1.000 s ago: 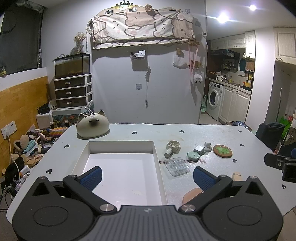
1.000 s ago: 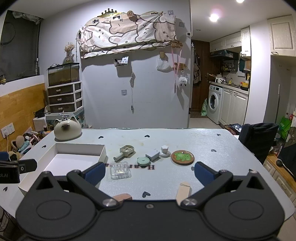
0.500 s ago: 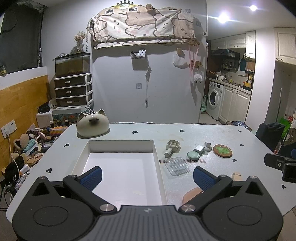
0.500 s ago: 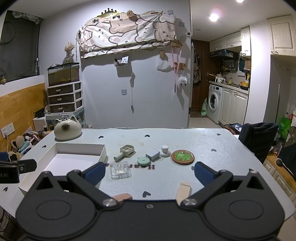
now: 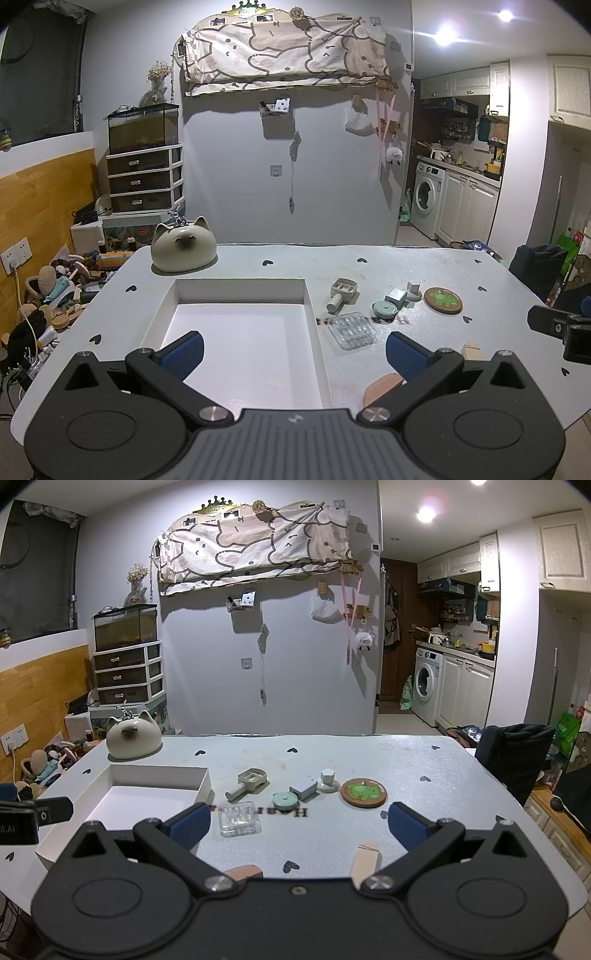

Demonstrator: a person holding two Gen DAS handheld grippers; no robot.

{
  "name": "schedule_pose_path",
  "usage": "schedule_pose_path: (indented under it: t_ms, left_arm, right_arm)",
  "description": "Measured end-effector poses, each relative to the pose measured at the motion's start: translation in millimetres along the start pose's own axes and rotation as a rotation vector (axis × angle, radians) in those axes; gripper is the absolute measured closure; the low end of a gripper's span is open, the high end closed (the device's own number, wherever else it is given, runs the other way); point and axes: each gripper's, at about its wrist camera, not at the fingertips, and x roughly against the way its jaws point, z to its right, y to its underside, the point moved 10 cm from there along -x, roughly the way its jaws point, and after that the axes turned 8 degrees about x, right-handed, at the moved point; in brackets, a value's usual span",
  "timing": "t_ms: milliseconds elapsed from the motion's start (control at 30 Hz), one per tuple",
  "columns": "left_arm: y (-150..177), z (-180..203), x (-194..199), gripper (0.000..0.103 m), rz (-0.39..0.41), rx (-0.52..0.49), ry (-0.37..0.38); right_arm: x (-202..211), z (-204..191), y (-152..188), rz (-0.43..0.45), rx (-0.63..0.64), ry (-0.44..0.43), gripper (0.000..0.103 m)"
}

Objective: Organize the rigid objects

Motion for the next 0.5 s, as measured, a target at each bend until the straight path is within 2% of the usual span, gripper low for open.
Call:
schedule_pose_path:
  t_ms: [500]
  left_arm:
    - [-0.1,-0.1,0.0,0.0,-0.001,0.002,0.001]
  right_arm:
    - [0.7,1.0,0.4,0.0,0.0,0.0,0.0]
